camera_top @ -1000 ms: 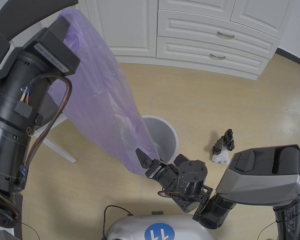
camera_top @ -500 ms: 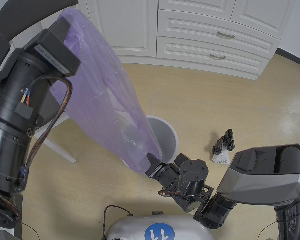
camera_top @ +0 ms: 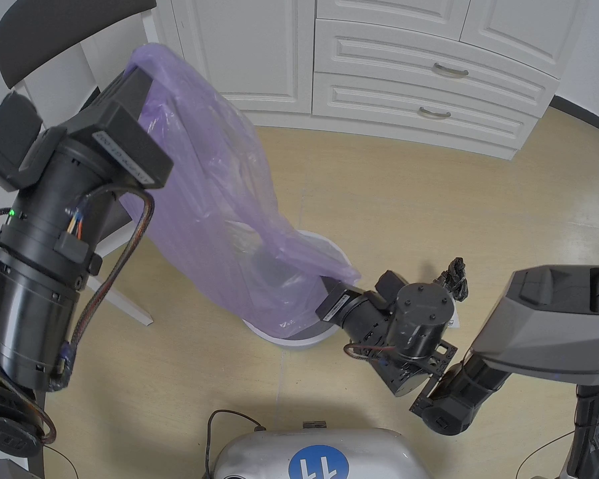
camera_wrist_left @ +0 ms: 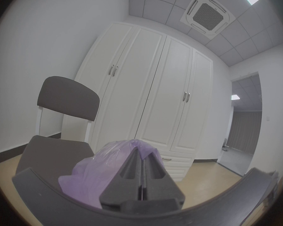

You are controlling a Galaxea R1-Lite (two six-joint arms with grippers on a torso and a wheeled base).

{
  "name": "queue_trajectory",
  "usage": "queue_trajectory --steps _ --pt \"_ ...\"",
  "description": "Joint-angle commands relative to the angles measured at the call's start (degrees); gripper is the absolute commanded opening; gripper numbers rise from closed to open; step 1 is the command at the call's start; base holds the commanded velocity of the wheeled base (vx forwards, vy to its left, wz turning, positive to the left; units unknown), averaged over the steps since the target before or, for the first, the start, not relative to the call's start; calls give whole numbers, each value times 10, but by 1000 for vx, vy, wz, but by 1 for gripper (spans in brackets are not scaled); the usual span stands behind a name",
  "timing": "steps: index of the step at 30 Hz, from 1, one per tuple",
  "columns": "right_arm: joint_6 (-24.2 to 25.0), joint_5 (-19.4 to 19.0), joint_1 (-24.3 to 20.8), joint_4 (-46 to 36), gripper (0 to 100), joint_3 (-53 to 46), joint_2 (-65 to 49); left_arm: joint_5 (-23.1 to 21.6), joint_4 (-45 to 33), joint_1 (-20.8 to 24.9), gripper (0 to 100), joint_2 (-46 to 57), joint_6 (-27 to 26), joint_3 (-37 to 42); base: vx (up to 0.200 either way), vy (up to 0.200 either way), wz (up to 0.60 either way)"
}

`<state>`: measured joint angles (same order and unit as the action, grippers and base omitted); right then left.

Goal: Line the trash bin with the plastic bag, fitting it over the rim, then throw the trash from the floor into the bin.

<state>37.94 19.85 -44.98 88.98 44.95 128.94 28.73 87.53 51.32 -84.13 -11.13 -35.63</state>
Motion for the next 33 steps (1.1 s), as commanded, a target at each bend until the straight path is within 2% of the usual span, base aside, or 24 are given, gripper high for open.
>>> queue_trajectory --steps 1,3,4,5,6,7,11,15,19,27,30,33 --pt "-56 7 31 3 0 -6 -52 -4 -6 -51 0 -2 1 19 0 0 0" --pt "-105 8 44 6 0 -8 -70 -14 -33 -105 0 1 4 22 0 0 0" --pt "-105 8 44 6 0 -8 -70 -14 -33 -105 0 1 4 22 0 0 0" --pt "-131 8 51 1 0 -15 -100 -36 -68 -142 0 5 17 33 0 0 0" --pt "-131 8 51 1 0 -15 -100 -36 -68 -142 0 5 17 33 0 0 0" --pt "-146 8 56 -5 0 -29 -135 -75 -102 -162 0 6 40 49 0 0 0" --pt "-178 8 69 -30 0 -46 -200 -156 -148 -172 0 5 69 83 0 0 0" --pt "-204 9 75 -54 0 -53 -259 -213 -162 -175 0 1 78 107 0 0 0" --pt "-255 20 68 -67 0 -75 -329 -260 -162 -175 0 0 96 119 0 0 0" --pt "-316 25 32 -152 0 -123 -445 -282 -154 -176 0 -32 96 136 0 0 0" --pt "-357 27 14 -194 0 -151 -496 -284 -154 -183 0 -47 92 142 0 0 0" --pt "-400 53 7 -206 0 -166 -521 -280 -154 -194 0 -48 88 142 0 0 0"
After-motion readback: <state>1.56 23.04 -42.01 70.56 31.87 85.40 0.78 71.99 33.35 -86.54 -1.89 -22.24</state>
